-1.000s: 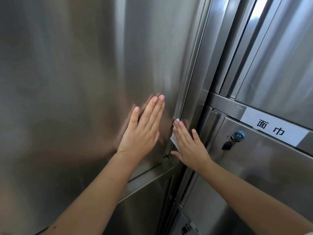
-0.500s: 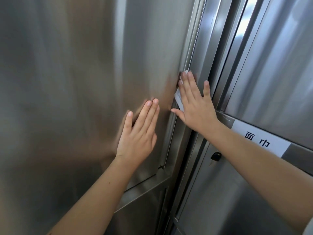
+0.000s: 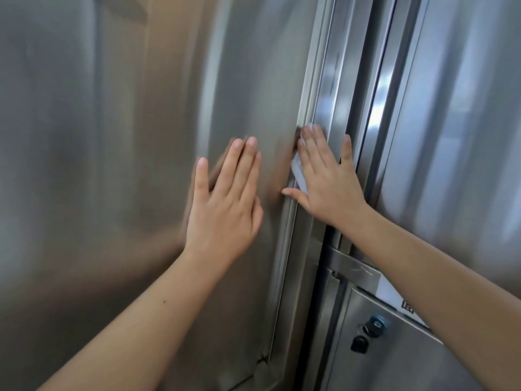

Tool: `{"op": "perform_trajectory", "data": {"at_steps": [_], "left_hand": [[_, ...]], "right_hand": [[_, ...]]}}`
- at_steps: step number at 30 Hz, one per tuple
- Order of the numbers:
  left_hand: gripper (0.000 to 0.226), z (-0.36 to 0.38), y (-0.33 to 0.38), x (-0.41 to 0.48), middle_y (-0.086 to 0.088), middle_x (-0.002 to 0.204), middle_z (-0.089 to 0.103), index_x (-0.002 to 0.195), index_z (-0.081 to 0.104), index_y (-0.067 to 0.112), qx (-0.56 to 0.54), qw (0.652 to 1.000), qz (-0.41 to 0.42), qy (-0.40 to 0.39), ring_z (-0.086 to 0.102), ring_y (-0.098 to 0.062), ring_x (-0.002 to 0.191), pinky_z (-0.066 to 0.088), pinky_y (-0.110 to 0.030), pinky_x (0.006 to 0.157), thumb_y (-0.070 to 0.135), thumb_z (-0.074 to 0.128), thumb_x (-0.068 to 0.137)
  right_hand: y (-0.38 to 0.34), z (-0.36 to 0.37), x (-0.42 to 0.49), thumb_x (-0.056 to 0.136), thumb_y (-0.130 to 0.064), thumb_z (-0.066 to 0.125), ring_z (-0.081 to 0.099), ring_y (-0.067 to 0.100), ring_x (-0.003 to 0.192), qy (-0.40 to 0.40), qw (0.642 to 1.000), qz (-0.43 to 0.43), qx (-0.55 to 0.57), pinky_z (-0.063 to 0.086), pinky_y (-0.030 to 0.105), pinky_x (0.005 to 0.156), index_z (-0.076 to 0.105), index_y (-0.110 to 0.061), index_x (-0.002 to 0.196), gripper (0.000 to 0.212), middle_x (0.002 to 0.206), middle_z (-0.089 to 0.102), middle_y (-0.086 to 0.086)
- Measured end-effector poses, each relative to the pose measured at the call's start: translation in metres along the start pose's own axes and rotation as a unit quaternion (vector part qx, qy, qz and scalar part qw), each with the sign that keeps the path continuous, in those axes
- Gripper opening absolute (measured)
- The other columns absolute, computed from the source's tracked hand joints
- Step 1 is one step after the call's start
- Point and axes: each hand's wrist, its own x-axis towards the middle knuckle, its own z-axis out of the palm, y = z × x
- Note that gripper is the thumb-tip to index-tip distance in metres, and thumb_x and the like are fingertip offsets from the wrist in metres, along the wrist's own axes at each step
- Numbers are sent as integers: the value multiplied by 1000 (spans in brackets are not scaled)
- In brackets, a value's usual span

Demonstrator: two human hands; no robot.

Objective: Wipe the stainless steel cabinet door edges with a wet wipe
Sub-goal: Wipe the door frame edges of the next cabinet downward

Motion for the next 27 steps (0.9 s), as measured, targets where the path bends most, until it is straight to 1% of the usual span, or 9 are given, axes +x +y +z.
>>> {"op": "perform_trajectory", "data": {"at_steps": [3,6,9,12,16,19,22,25,27], "left_hand": [[56,-1,-4,25,-7,152,26,143,36,8,19,1000,11,13,26,-21,139,19,-52,107,28,33,91],[56,-1,-9,53,-7,150,30,141,41,10,48,998,22,26,29,-21,138,29,-53,105,29,33,89],[58,-2,-13,79,-7,151,29,141,39,11,76,996,23,27,28,-21,139,29,-53,105,31,30,88],[59,-2,-14,101,-6,151,29,141,40,13,90,995,20,25,28,-21,139,30,-54,105,33,27,87],[61,-1,-15,131,-5,151,28,142,37,15,104,994,14,36,26,-21,139,29,-53,106,34,16,88],[62,1,-15,152,-4,151,29,142,37,15,103,993,5,50,25,-21,140,28,-53,106,33,11,89],[61,2,-15,163,-6,151,30,142,37,14,100,993,-1,54,25,-22,140,28,-53,106,33,15,88],[59,2,-16,163,-7,149,33,140,40,12,86,995,-8,53,28,-22,139,27,-53,107,33,27,86],[59,2,-17,163,-8,149,34,140,41,10,78,995,-12,52,29,-23,138,23,-54,108,31,27,87]], "right_hand": [[13,-5,17,86,-64,-4,12,28,143,-9,999,5,30,-6,58,105,23,-3,146,90,154,17,16],[26,-10,33,85,-64,-3,7,28,144,-20,998,11,63,-13,56,104,18,-1,146,90,155,13,16],[37,-14,48,84,-63,-6,2,27,144,-18,996,18,89,-23,53,103,12,-2,147,90,156,8,15],[47,-16,65,79,-63,-14,-5,24,144,-1,993,23,112,-31,49,99,7,-3,148,94,157,2,13],[62,-16,94,75,-62,-20,-10,22,144,38,990,42,127,-29,50,101,4,-4,148,97,158,-3,11],[79,-19,119,73,-61,-21,-11,21,144,60,988,60,131,-21,53,106,4,-5,149,97,158,-2,9],[97,-23,144,75,-61,-18,-11,21,144,76,986,77,128,-14,55,109,7,-7,149,95,158,1,7],[111,-26,163,74,-62,-17,-11,22,144,84,983,87,136,-12,54,110,9,-8,149,96,158,3,6],[117,-27,174,71,-62,-21,-12,22,144,85,982,93,137,-11,55,110,9,-8,149,100,158,3,5]]}}
